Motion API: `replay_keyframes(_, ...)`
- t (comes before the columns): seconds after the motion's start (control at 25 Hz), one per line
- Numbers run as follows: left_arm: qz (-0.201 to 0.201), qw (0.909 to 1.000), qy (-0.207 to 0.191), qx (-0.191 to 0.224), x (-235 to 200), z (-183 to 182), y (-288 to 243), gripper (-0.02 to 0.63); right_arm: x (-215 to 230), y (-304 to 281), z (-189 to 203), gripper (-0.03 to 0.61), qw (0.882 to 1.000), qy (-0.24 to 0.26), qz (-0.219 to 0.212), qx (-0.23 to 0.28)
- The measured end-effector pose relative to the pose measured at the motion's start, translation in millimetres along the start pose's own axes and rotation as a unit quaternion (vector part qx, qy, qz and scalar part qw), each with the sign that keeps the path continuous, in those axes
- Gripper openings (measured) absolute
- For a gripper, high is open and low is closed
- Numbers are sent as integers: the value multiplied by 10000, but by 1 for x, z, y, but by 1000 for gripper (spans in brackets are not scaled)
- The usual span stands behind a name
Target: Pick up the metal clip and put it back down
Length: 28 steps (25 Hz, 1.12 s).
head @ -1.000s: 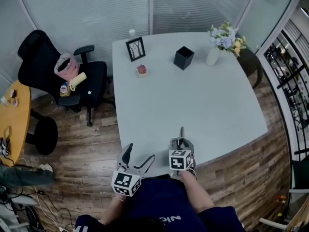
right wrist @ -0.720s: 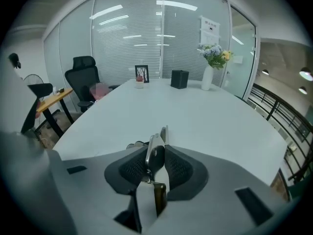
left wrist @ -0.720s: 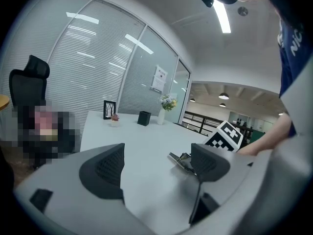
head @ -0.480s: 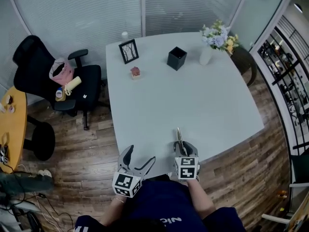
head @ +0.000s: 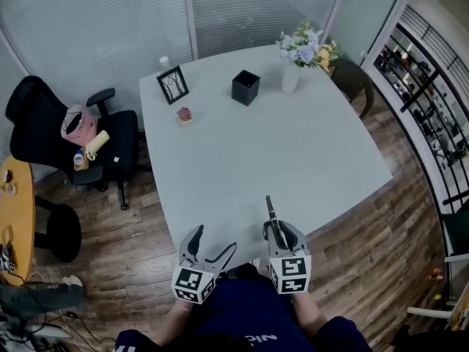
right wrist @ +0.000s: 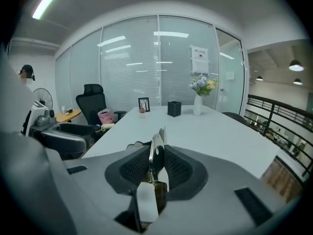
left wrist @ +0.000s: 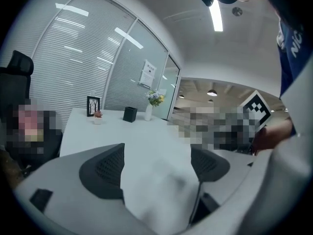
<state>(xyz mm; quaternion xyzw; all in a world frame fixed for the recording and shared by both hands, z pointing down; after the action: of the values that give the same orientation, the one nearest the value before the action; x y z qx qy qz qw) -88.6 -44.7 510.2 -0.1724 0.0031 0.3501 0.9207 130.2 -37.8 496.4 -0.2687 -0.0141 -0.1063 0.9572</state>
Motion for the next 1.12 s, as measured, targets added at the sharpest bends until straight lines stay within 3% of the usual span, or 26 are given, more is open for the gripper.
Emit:
replay_keyframes(0.48,502,9986,-155,43,31,-11,-29,423,20,31,-7,103,9992,150,142,342)
replay_keyframes(0.8,558,9980,-288,-47,41,-15,-47,408,47,27,-32,103,9954,634,368,612)
replay_keyframes(1.12,577,9980,-220,144,43,-32,-64,407,85,14,-66,103,9899,1018,541,823)
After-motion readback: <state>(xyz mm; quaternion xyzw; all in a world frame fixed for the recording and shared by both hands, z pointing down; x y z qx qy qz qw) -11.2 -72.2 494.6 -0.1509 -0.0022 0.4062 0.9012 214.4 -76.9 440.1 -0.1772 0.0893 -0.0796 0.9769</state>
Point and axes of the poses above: the fingertips, and each gripper's own axes: y backward along the fingers, x to its right, z out of its underside, the point moved 8 cm from there along y, backward along the fingers, and after that the axes turned 5 degrees about -y, right-handed, at the moved point
